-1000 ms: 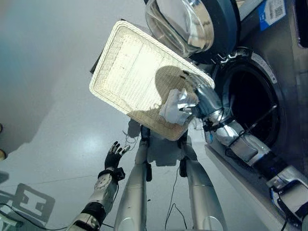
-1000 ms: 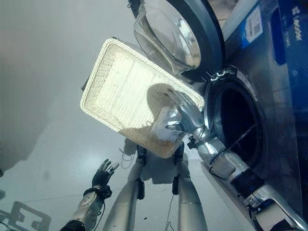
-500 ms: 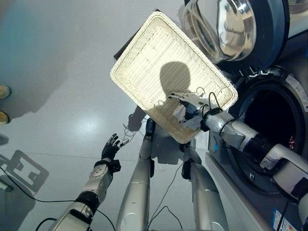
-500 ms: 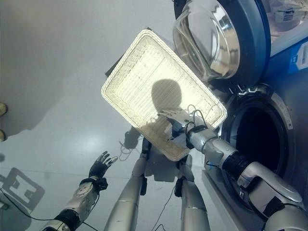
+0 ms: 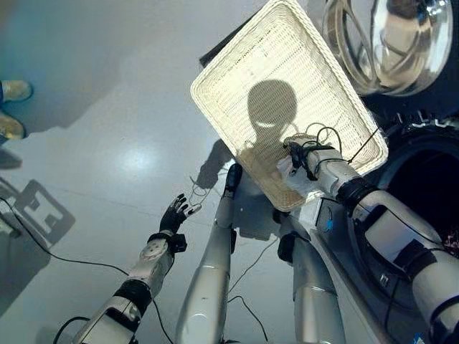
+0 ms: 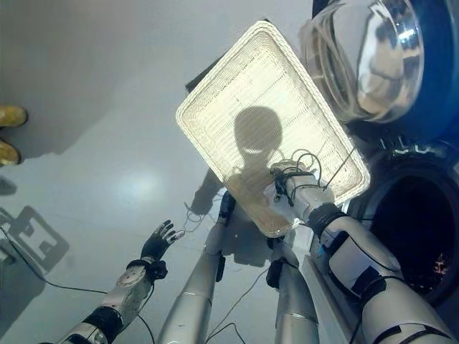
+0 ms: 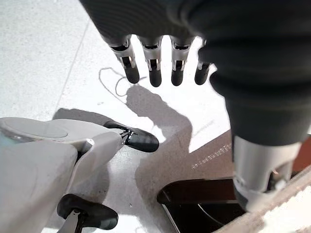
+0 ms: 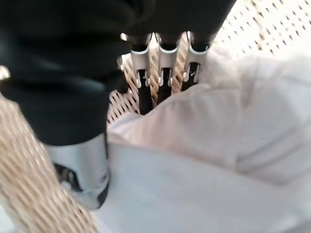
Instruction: Put the clothes into the washing machine.
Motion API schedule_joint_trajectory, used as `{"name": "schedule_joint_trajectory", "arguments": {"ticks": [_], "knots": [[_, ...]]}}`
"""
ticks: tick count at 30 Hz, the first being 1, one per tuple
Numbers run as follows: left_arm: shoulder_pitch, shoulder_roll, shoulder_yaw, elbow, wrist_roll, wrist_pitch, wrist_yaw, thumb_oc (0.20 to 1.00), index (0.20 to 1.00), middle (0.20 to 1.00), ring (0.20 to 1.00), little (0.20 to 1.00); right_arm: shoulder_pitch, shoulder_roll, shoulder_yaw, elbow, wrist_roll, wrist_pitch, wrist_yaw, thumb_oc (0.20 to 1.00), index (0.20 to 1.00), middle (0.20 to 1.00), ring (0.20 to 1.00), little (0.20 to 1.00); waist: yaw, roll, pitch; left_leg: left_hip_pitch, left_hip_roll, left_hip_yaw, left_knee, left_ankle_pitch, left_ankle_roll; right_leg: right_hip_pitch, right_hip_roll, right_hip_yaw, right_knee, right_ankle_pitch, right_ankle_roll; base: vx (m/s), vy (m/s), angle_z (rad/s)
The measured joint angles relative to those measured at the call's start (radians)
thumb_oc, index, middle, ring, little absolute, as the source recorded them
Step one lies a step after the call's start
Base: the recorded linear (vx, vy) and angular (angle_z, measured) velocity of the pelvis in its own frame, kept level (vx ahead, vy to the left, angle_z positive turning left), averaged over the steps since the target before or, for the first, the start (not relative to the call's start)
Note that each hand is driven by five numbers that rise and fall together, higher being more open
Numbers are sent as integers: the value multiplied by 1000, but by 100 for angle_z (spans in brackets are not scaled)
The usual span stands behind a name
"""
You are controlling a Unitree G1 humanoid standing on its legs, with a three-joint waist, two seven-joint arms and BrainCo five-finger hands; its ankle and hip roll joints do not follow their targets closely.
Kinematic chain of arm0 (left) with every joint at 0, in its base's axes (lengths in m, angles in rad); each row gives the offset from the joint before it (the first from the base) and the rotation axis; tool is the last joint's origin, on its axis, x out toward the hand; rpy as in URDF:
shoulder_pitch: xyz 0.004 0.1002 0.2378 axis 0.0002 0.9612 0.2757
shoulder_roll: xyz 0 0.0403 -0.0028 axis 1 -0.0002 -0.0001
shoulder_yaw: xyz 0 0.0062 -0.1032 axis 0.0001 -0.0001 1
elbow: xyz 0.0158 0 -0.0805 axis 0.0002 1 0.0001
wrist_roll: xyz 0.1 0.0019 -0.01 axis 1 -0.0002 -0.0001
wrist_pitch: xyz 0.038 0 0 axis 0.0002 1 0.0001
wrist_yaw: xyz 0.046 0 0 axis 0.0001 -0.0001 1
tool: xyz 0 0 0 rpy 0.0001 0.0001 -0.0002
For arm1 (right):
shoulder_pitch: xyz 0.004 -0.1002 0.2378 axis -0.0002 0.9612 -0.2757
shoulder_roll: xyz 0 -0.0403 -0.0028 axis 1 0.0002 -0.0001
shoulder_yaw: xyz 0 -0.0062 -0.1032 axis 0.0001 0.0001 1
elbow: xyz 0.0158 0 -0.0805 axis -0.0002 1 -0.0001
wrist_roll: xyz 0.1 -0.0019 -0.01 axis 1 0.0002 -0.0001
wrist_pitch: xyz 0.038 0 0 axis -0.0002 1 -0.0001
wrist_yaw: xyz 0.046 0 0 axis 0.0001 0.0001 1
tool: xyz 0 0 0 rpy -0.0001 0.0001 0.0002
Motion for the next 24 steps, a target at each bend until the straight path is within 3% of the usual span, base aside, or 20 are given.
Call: {"name": "schedule_joint_trajectory", "arguments": {"ticks": [4, 5, 7, 8, 9, 10, 11, 13, 19, 24], "knots": [[-2, 0, 0, -22, 0, 0, 6, 1000, 1000, 1000, 1000, 1000, -4, 7, 41, 0, -220, -43, 19, 1000, 1000, 1000, 1000, 1000, 1, 1, -1, -2, -5, 0, 2, 2, 3, -4, -7, 0, 11, -8, 10, 6, -3, 2], [-2, 0, 0, -26, 0, 0, 9, 1000, 1000, 1000, 1000, 1000, -6, 14, 48, 1, -315, -60, 19, 533, 533, 533, 533, 533, 0, 3, -1, -2, -6, 1, 2, 2, 2, -6, -8, 2, 12, -9, 11, 0, 0, 0], [-9, 0, -9, -27, -1, 0, 14, 1000, 1000, 1000, 1000, 1000, -5, 16, 82, -1, -469, -91, 25, 266, 266, 266, 266, 266, -1, 5, -3, -4, -6, 1, 2, 1, 2, -9, -7, 3, 14, -9, 11, 0, 0, 0], [-13, 0, -14, -27, -1, 0, 15, 1000, 1000, 1000, 1000, 1000, -5, 17, 93, -1, -517, -101, 30, 200, 200, 200, 200, 200, -1, 5, -3, -4, -6, 2, 2, 1, 2, -10, -7, 4, 16, -9, 11, 0, 0, 0], [-16, -1, -16, -28, -1, 0, 15, 1000, 1000, 1000, 1000, 1000, -3, 23, 102, -2, -584, -114, 47, 209, 209, 209, 209, 209, -2, 6, -3, -4, -6, 2, 2, 1, 2, -12, -8, 5, 20, -9, 11, 0, 0, 0], [-19, -2, -17, -29, -1, -1, 15, 1000, 1000, 1000, 1000, 1000, -1, 32, 104, -4, -623, -122, 62, 454, 454, 454, 454, 454, -3, 6, -3, -5, -6, 2, 2, 1, 2, -15, -8, 6, 24, -10, 11, 0, 0, 0], [-23, -4, -17, -28, -1, -1, 16, 1000, 1000, 1000, 1000, 1000, 0, 38, 107, -5, -643, -122, 81, 564, 564, 564, 564, 564, -3, 6, -3, -6, -6, 2, 2, 1, 2, -18, -8, 8, 28, -11, 11, 0, 0, 0], [-40, -11, -16, -29, -1, -1, 22, 1000, 1000, 1000, 1000, 1000, 18, 40, 108, -4, -674, -116, 125, 1000, 1000, 1000, 1000, 1000, -2, 11, -6, -22, -6, 3, 8, 1, 1, -34, -8, 9, 35, -13, 11, 0, 0, 0], [-54, -14, -14, -26, -1, 16, 35, 1000, 1000, 1000, 1000, 1000, 18, 32, 109, -7, -597, -108, 100, 1000, 1000, 1000, 1000, 1000, -2, 11, -6, -29, -7, 4, 12, 7, 6, -42, -9, 16, 41, -10, 6, 0, -6, 0], [-60, -7, -13, -27, -1, 39, 35, 1000, 1000, 1000, 1000, 1000, 1, -23, 118, -60, -411, -102, 72, 1000, 1000, 1000, 1000, 1000, -3, 11, -6, -24, -5, 4, 15, 11, 5, -38, -6, 16, 44, -9, 6, -1, -27, 0]]}}
